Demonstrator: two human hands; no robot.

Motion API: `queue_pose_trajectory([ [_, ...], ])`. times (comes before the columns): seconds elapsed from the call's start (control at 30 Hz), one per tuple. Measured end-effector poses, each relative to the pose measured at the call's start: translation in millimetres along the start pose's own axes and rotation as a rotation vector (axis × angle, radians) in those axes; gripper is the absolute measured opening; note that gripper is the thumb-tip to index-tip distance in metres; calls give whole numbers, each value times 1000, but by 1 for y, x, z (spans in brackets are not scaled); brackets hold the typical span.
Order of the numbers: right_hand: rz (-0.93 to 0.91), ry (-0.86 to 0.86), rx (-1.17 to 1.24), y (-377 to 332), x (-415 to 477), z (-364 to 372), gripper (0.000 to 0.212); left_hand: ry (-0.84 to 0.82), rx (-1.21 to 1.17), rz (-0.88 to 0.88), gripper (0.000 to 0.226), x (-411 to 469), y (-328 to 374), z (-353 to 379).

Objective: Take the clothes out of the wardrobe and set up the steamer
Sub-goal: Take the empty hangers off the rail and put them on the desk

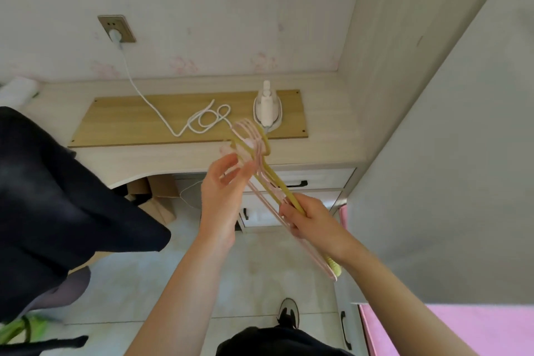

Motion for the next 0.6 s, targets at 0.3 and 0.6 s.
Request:
queue_pose_trajectory([
  [0.3, -23, 108, -19, -15, 28, -57, 21, -223, -653, -472, 23, 44, -6, 97],
  [0.6, 53, 174, -30, -29, 77, -99, 25, -413, -643, -635, 28, 117, 7, 160],
])
Point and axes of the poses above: each hand's wrist, its own x-axis towards the middle knuckle, its own z-axis out of the palm, y = z × x, the point moved 7 cm from there along x, towards the middle knuckle, and after that the axes turned 5 degrees about z, right-handed, at the moved point
